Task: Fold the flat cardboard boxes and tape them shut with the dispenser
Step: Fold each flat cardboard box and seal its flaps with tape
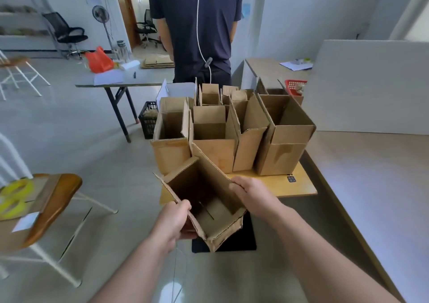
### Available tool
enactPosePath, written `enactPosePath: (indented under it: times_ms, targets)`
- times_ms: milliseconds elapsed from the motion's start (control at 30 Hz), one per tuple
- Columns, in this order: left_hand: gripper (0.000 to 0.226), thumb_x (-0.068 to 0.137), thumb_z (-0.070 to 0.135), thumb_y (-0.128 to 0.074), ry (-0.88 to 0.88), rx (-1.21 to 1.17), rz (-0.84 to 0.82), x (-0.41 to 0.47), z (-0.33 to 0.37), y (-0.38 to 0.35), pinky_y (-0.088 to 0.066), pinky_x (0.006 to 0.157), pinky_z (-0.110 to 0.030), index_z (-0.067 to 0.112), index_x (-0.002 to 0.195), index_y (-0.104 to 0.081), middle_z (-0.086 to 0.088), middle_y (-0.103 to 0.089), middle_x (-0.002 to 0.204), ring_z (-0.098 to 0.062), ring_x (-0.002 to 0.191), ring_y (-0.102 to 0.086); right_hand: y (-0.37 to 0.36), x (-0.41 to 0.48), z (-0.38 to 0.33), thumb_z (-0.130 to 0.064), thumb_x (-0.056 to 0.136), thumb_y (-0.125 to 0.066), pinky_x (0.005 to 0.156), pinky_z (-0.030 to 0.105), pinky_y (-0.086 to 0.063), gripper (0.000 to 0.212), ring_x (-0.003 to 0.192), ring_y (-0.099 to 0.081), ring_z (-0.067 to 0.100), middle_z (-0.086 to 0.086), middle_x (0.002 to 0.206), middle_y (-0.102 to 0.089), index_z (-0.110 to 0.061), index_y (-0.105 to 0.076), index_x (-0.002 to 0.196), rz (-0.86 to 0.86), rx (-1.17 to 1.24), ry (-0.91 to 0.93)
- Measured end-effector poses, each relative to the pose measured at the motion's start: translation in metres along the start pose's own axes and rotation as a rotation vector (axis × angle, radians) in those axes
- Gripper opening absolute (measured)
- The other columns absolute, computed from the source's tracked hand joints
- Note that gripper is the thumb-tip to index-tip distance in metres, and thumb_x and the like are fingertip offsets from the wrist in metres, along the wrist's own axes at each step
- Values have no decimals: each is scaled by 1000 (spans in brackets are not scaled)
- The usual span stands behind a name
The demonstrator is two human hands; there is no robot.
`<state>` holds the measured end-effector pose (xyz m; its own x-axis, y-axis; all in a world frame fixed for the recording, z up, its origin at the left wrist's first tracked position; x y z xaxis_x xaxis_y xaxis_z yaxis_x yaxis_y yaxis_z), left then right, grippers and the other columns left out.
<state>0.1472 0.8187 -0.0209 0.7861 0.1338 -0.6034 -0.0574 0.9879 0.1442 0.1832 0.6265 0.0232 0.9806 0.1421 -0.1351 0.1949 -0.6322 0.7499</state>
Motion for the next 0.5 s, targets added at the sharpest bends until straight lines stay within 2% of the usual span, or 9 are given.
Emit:
enactPosePath:
  times_ms: [67,133,200,267,300,367,433,500]
  targets:
    - [18,92,1,-36,-12,-77,39,9,2,5,-45,43,-27,6,76,-44,-9,-46,61,-26,55,-48,5,14,-8,-34,99,-45,85,32,-49,26,97,-57,16,0,107,-64,-19,-63,112,40,51,16]
    - [18,93,-1,-34,1,-233,71,18,1,6,-45,49,-30,5,84,-49,-12,-52,72,-26,64,-51,16,25,-12,-37,98,-47,91,26,-47,35,109,-55,13,-1,120,-61,-20,-57,127,120,199,0]
    - [17,95,0,-35,23,-403,83,25,1,-1,-48,54,-35,2,95,-52,-18,-57,92,-28,78,-56,25,33,-6,-41,97,-48,101,30,-42,52,125,-48,15,-1,137,-51,-18,-42,142,227,379,-70]
    - [16,97,3,-38,44,-506,58,30,1,-19,-54,56,-34,-1,104,-53,-21,-58,105,-31,90,-59,26,37,9,-48,95,-48,105,35,-41,63,131,-44,19,2,144,-46,-15,-34,147,297,443,-193]
    - [18,99,6,-41,46,-519,36,32,3,-30,-56,58,-33,0,111,-52,-21,-58,110,-32,95,-61,21,38,17,-52,93,-48,102,36,-45,64,125,-49,20,5,139,-50,-14,-38,144,287,410,-264]
    - [25,100,15,-47,49,-501,-11,35,9,-51,-58,68,-35,4,123,-48,-19,-58,116,-32,101,-63,5,37,32,-55,91,-50,86,35,-53,55,99,-61,18,4,111,-63,-13,-54,125,201,305,-387]
    - [33,99,26,-52,37,-458,-93,36,19,-65,-57,79,-41,7,126,-48,-17,-59,116,-31,102,-63,-5,36,44,-43,94,-50,77,37,-57,32,83,-64,18,3,91,-65,-14,-60,103,146,222,-452]
    - [42,96,33,-55,31,-414,-153,37,26,-68,-54,89,-46,10,130,-47,-14,-57,122,-29,106,-61,-4,40,53,-26,97,-46,75,40,-59,16,80,-67,21,5,88,-64,-15,-58,94,153,218,-475]
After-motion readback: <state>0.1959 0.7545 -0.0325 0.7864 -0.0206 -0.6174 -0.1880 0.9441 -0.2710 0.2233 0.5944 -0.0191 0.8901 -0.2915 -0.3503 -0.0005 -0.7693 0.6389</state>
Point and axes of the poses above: each hand's wrist, its own x-axis towards the middle knuckle, its own y-axis out of the back of the hand, z = x × y, the point moved 7 cm from there along x, towards the middle knuckle
